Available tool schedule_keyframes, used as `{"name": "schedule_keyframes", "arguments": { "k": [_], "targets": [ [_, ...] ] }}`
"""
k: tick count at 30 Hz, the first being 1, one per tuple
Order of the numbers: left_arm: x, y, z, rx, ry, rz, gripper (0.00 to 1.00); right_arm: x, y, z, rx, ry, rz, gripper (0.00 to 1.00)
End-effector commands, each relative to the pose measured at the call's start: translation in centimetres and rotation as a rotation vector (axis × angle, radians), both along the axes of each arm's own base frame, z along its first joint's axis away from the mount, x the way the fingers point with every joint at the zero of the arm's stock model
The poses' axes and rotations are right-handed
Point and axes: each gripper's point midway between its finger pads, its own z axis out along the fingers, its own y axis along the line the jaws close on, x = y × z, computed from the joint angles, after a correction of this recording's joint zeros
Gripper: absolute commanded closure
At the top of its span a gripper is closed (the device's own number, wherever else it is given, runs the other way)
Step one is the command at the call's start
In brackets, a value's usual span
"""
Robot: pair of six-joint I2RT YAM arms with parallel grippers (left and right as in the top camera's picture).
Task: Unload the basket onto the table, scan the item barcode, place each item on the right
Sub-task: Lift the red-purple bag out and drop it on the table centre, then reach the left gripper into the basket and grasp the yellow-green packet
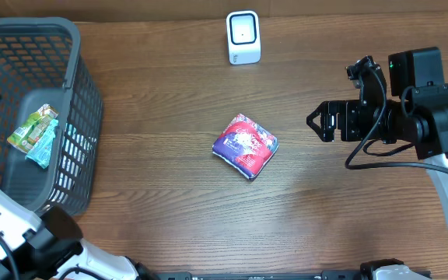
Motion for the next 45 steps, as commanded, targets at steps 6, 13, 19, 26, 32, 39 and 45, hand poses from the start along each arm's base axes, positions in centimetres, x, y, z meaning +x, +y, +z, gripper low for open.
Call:
{"name": "schedule_keyframes", "arguments": {
  "k": [6, 13, 19, 26, 32, 39, 45],
  "targets": [
    [6.5, 2.2, -5.1, -0.001, -0.018, -0.205, 0.07, 0.3, 0.2, 1.3, 0.007, -0.046, 0.006, 0.0],
    [10.7, 3.5, -10.9, 0.088, 0.129, -0.311, 0.1, 0.4, 0.2, 1.3, 0.007, -0.047, 0.006, 0.0],
    [12.8, 4.5, -15.8, 0.073, 0.185, -0.372, 0.12, 0.3, 0.2, 1.2, 0.007, -0.045, 0.006, 0.0],
    [14.5, 4.4, -22.2, -0.007, 0.227, -0.491, 0.23, 0.3, 0.2, 1.3, 0.007, -0.046, 0.006, 0.0],
    [14.1, 4.2, -26.8, -0.067, 0.303, -0.531, 0.19, 0.3, 0.2, 1.2, 0.007, -0.043, 0.006, 0.0],
    [12.3, 6.7, -27.9, -0.011, 0.41, -0.461, 0.19, 0.4, 0.2, 1.3, 0.008, -0.046, 0.005, 0.0],
    [11.8, 5.9, -28.1, -0.077, 0.392, -0.477, 0.19, 0.4, 0.2, 1.3, 0.007, -0.047, 0.006, 0.0]
  ]
}}
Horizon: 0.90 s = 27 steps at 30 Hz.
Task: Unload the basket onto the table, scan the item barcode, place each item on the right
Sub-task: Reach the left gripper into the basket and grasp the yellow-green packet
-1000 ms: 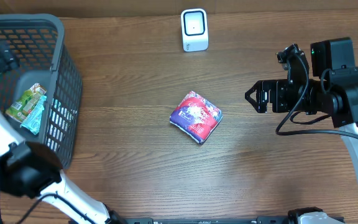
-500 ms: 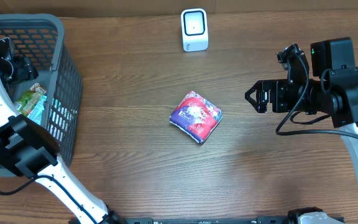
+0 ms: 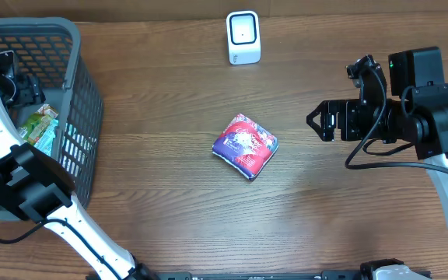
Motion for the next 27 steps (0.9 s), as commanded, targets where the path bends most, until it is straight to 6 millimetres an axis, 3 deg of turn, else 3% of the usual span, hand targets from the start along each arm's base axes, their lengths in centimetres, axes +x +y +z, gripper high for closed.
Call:
{"name": "schedule_keyframes", "arguments": {
  "k": [1, 6, 13, 18, 22, 27],
  "targets": [
    [-1.1, 0.5, -6.8, -0.107, 0.114, 0.002, 0.24, 0.2, 0.2, 1.2, 0.006, -0.04, 0.006, 0.0],
    [-2.3, 1.2, -7.2, -0.116, 0.138, 0.023, 0.25, 0.2, 0.2, 1.2, 0.006, -0.038, 0.006, 0.0],
    [-3.4, 2.8, -7.6, -0.12, 0.136, 0.06, 0.18, 0.2, 0.2, 1.1, 0.006, -0.037, 0.006, 0.0],
    [-2.8, 1.6, -7.1, -0.16, 0.111, 0.042, 0.24, 0.2, 0.2, 1.2, 0.006, -0.039, 0.006, 0.0],
    [-1.3, 0.7, -3.6, -0.134, 0.038, 0.067, 0.27, 0.3, 0.2, 1.2, 0.007, -0.042, 0.006, 0.0],
    [-0.2, -0.8, 4.8, -0.07, -0.116, 0.074, 0.25, 0.3, 0.2, 1.2, 0.007, -0.041, 0.006, 0.0]
  ]
}}
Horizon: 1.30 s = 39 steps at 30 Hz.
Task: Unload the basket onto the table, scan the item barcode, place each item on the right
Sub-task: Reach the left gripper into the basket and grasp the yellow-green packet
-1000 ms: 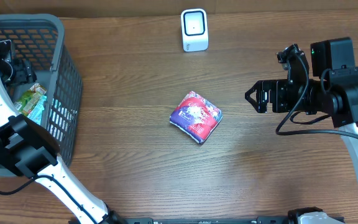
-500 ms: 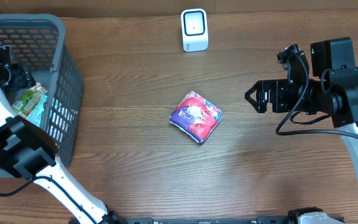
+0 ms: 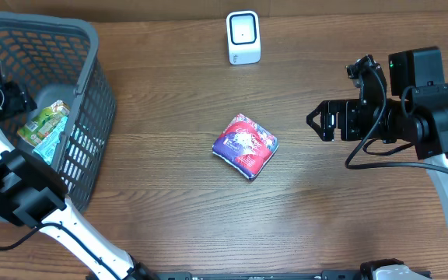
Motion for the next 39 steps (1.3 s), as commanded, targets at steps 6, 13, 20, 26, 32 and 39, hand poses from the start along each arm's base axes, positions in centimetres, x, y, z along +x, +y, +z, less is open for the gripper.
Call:
{"name": "schedule_keyframes", "arguments": {
  "k": [6, 13, 20, 26, 32, 39],
  "targets": [
    [0.6, -8.7, 17.4, 0.004, -0.39, -0.206, 0.17, 0.2, 0.2, 1.2, 0.007, -0.04, 0.006, 0.0],
    [-6.6, -13.8, 25.8, 0.1, -0.469, -0.215, 0.0, 0.1, 0.2, 1.1, 0.006, -0.032, 0.006, 0.0],
    [-10.2, -13.5, 24.8, 0.035, -0.411, -0.074, 0.0, -0.1, 0.2, 1.0, 0.005, -0.024, 0.006, 0.0],
    [-11.2, -10.7, 19.4, -0.104, -0.312, 0.029, 0.0, -0.4, 0.1, 0.8, 0.002, -0.008, 0.006, 0.0],
    [-8.4, -10.4, 14.3, -0.119, -0.273, -0.065, 0.0, -0.4, 0.1, 0.8, 0.002, -0.007, 0.007, 0.0],
    [-4.0, -9.7, 10.7, 0.11, -0.207, -0.089, 0.0, -0.7, 0.1, 0.6, 0.0, 0.006, 0.007, 0.0]
  ]
}}
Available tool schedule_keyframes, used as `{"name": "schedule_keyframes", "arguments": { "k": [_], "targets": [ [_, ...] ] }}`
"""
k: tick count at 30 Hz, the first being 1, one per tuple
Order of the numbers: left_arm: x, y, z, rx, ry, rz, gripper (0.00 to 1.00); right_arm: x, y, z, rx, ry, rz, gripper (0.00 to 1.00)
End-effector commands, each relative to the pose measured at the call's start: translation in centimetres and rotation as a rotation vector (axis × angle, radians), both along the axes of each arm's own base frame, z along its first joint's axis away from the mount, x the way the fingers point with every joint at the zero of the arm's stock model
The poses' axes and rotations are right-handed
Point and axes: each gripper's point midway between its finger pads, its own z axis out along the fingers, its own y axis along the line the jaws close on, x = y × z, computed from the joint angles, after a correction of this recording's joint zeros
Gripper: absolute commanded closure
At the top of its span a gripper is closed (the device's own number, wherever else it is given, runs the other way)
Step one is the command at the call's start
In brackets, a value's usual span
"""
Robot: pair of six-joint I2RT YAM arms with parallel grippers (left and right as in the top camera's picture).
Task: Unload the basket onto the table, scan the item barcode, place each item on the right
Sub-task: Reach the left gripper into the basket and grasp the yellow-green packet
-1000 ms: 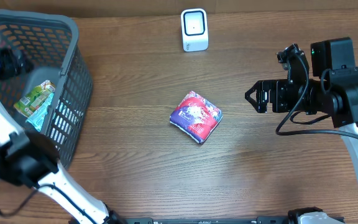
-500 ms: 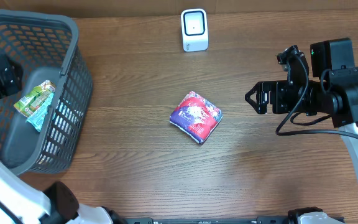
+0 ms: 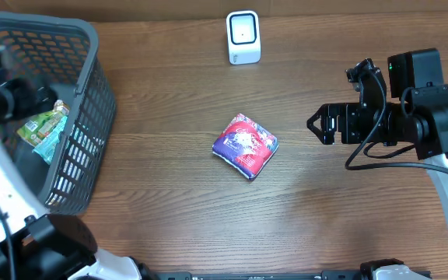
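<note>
A red and blue packet [image 3: 244,145] lies in the middle of the table. The white scanner [image 3: 243,36] stands at the far edge, its face toward the table. A green packet [image 3: 43,127] lies inside the grey basket [image 3: 92,93] at the left. My left gripper [image 3: 19,99] is down in the basket, just left of and above the green packet; I cannot make out how its jaws stand. My right gripper [image 3: 314,122] hovers right of the red and blue packet, pointing at it with nothing in it.
A light blue packet [image 3: 49,144] lies under the green one in the basket. The left arm's white links run along the table's left edge. The right arm's body and cable [image 3: 411,117] fill the right side.
My left gripper has moved a little to the right inside the basket, closer to the green packet. The basket, the red and blue packet and the right arm are where they were.
At first my left arm was low at the left edge, its gripper barely over the basket. Then the gripper was over the basket's far left part. By the following moment the basket had shifted to the right. Now the gripper sits beside the green packet. The right arm never moved.
</note>
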Motion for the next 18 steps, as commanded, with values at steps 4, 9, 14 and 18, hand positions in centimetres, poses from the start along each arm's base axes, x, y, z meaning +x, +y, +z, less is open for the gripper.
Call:
{"name": "schedule_keyframes", "arguments": {
  "k": [4, 9, 14, 18],
  "targets": [
    [1.8, 2.2, -2.7, 0.052, -0.036, 0.166, 0.0, 0.1, 0.2, 1.1, 0.006, -0.034, 0.007, 0.0],
    [2.9, 2.9, -6.6, 0.086, -0.049, 0.137, 0.0, 0.1, 0.2, 1.1, 0.005, -0.037, 0.01, 0.0],
    [4.2, 3.8, -10.2, 0.182, -0.099, 0.046, 0.0, 0.1, 0.2, 1.1, 0.005, -0.035, 0.01, 0.0],
    [5.3, 4.5, -11.3, 0.266, -0.157, -0.007, 0.0, 0.1, 0.2, 1.1, 0.005, -0.033, 0.01, 0.0]
  ]
}}
